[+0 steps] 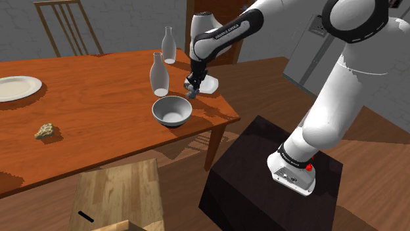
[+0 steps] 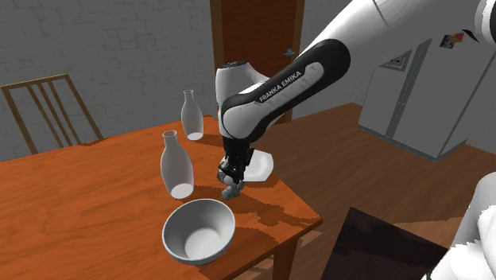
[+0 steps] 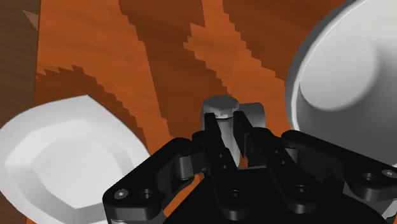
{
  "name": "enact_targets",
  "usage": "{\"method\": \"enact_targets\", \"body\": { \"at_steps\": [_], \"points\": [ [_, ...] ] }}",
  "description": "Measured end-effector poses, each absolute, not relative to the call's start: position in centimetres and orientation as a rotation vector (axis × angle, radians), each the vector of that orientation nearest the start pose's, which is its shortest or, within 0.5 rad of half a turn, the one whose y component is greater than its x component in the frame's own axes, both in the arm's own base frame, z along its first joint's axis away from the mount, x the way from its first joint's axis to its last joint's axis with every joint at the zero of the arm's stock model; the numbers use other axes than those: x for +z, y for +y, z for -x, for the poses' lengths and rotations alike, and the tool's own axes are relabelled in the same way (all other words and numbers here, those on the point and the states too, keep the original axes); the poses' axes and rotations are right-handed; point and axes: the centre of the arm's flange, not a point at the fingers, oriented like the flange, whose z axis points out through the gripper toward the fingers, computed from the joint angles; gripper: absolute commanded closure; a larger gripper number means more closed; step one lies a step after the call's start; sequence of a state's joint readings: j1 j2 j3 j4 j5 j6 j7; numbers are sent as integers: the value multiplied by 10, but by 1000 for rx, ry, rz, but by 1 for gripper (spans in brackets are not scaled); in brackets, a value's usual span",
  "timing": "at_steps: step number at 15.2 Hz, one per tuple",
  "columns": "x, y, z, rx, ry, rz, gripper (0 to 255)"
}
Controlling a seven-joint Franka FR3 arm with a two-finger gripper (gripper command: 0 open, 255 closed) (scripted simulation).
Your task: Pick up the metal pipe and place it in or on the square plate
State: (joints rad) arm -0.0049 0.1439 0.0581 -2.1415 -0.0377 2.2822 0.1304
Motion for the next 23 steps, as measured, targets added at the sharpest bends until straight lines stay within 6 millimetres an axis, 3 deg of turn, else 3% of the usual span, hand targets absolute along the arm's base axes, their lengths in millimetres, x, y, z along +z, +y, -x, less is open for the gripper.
{"method": "enact_targets", "body": {
  "at_steps": [3, 17, 20, 23],
  "points": [
    [343, 6, -571, 2, 85, 3161, 255],
    [357, -162, -647, 3, 85, 3161, 255],
    [350, -182, -657, 2, 85, 3161, 255],
    [338, -185, -658, 3, 84, 3161, 255]
  ]
}}
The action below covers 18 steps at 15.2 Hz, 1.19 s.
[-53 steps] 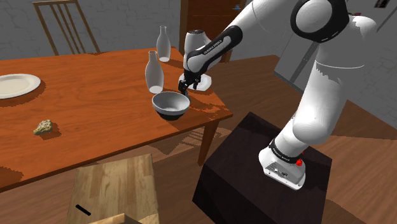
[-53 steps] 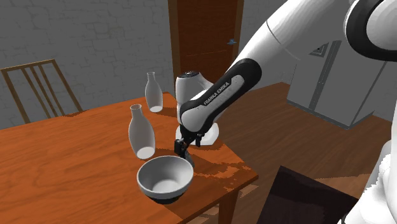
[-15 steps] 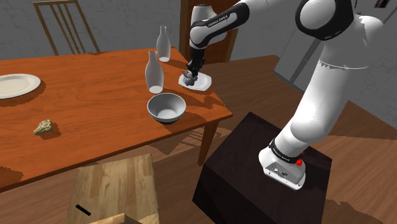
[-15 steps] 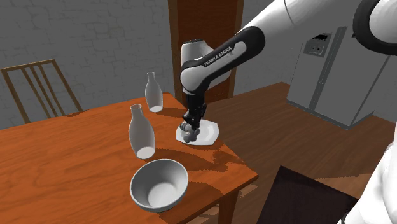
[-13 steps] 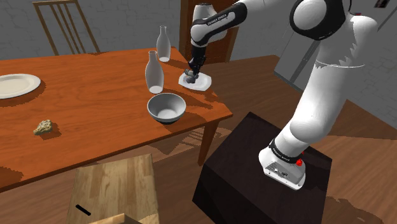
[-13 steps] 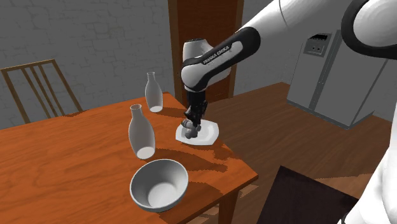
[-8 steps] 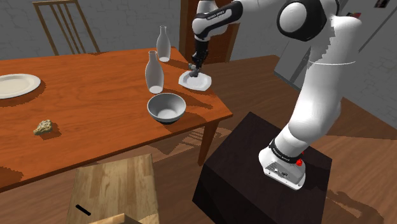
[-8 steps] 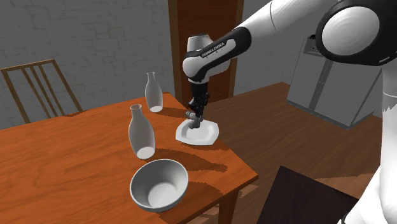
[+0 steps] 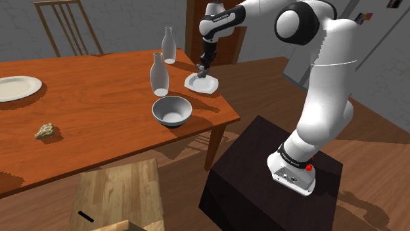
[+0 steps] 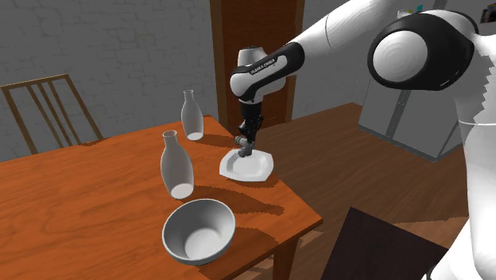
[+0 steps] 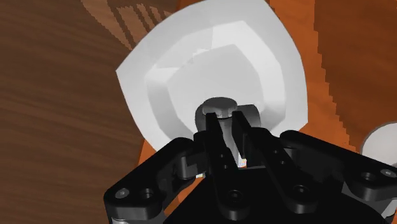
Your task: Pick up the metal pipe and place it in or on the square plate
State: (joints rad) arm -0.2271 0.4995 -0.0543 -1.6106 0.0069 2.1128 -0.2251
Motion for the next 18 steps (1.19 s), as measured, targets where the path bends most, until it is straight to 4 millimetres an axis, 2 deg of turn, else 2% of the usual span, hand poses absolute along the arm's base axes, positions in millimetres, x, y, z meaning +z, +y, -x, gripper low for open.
{"method": "enact_targets", "body": {
  "at_steps": [3, 4, 6, 11, 18],
  "points": [
    [323, -185, -658, 3, 84, 3161, 255],
    [322, -185, -658, 3, 84, 3161, 0],
    [320, -189, -660, -9, 62, 3167, 0],
    [284, -212, -674, -109, -126, 3215, 0],
    [248, -217, -678, -122, -151, 3221, 0]
  ]
}}
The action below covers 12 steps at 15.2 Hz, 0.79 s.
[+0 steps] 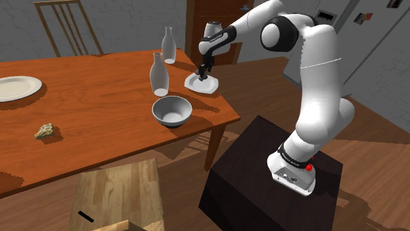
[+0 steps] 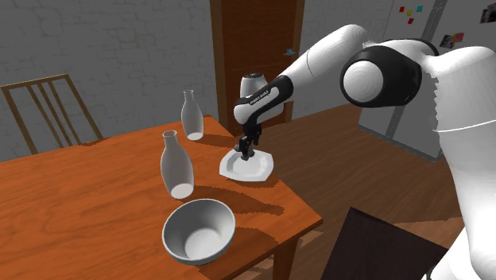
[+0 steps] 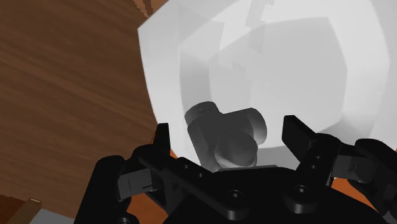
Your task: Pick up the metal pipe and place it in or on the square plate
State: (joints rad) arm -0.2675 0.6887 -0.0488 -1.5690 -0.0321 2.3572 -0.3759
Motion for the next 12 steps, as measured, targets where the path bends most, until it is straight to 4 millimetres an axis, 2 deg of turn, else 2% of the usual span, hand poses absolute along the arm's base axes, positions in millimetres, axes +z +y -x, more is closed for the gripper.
{"method": "enact_targets", "body": {
  "at_steps": [6, 7, 12],
  "points": [
    [243, -218, -678, -123, -151, 3221, 0],
    [243, -218, -678, -123, -151, 3221, 255],
    [249, -218, -680, -134, -150, 3223, 255]
  ]
}}
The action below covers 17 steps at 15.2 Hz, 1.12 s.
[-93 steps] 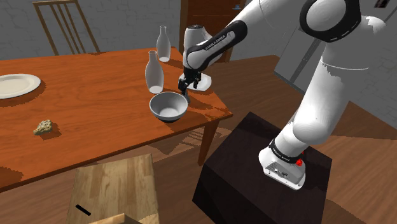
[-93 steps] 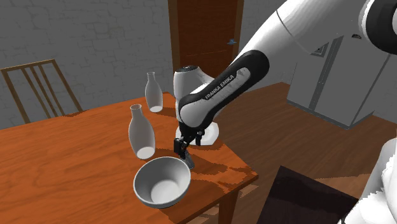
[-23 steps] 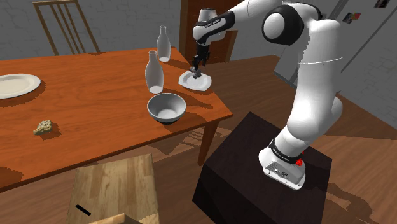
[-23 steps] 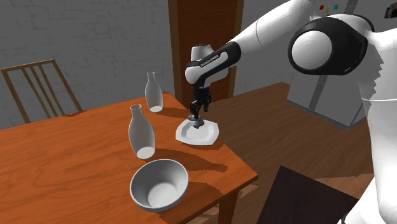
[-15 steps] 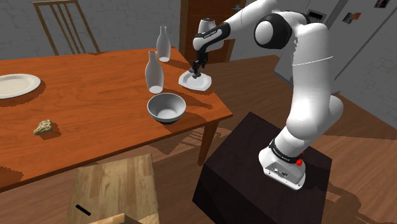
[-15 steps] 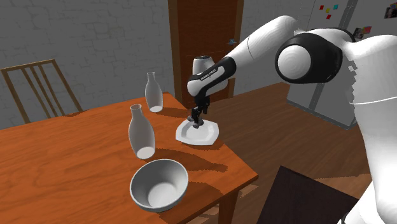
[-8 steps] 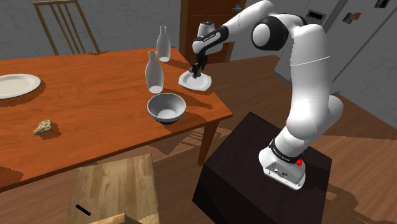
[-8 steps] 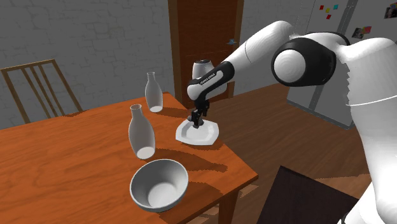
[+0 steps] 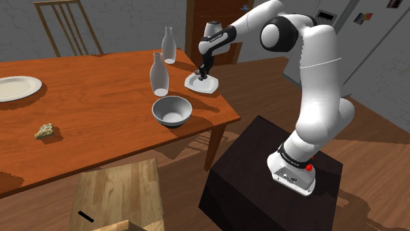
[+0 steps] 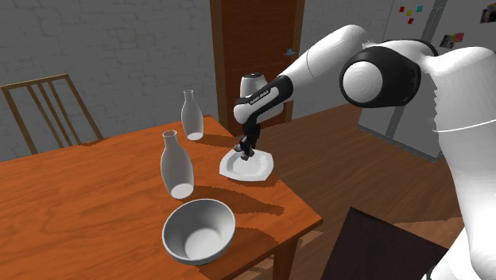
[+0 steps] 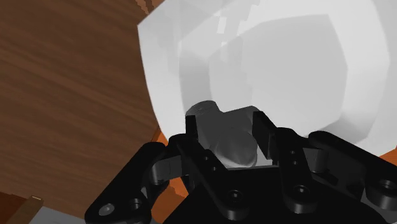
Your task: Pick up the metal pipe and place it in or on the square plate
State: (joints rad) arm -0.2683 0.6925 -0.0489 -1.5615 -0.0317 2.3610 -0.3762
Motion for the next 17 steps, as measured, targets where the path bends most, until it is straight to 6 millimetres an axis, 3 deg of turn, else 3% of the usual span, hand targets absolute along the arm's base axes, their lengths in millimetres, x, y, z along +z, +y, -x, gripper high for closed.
{"method": "enact_targets", "body": {
  "at_steps": [8, 17],
  "points": [
    [256, -218, -679, -127, -151, 3221, 255],
    [300, -218, -679, -123, -151, 3221, 255]
  ]
}}
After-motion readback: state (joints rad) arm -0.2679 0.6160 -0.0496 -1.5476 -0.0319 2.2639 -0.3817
